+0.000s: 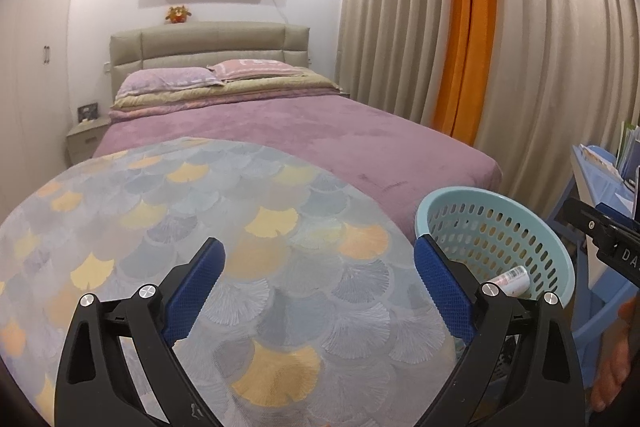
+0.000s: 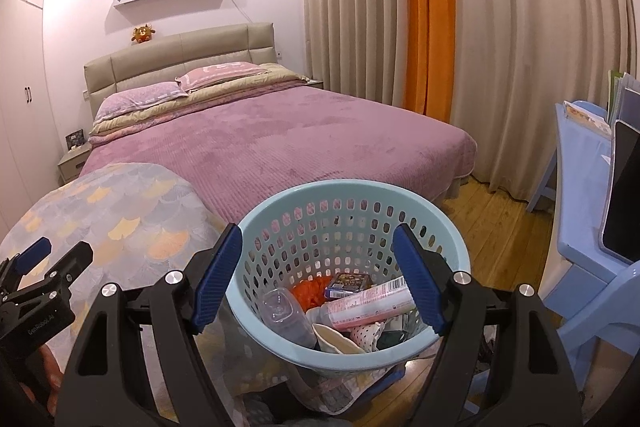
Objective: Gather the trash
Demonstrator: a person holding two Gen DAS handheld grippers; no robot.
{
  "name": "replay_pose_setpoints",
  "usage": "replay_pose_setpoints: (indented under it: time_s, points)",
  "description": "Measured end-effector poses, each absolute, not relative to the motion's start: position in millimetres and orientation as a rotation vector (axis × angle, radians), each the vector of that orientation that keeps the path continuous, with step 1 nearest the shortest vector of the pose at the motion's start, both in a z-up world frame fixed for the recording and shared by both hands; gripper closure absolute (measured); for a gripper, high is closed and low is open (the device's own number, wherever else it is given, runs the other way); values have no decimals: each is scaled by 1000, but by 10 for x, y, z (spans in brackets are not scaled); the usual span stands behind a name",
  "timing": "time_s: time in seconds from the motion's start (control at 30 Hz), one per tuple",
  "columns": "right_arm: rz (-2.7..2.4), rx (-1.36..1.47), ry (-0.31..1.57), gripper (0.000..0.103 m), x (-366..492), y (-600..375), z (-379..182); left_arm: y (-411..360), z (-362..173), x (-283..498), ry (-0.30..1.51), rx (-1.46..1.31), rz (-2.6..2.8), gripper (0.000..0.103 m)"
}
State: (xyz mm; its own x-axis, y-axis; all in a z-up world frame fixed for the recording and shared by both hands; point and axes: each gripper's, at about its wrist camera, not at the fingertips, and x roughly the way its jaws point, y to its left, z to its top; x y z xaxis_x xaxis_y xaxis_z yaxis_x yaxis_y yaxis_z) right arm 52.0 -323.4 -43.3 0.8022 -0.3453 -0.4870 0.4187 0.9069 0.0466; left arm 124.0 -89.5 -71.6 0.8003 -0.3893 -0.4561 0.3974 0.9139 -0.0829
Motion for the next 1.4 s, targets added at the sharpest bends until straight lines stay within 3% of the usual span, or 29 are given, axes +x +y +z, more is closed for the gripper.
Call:
replay_pose_setpoints:
  time_s: [1.4]
  points:
    - [-376,168,504,29,510,-3245,-414,-977,-720,1211,488,51,-430,9]
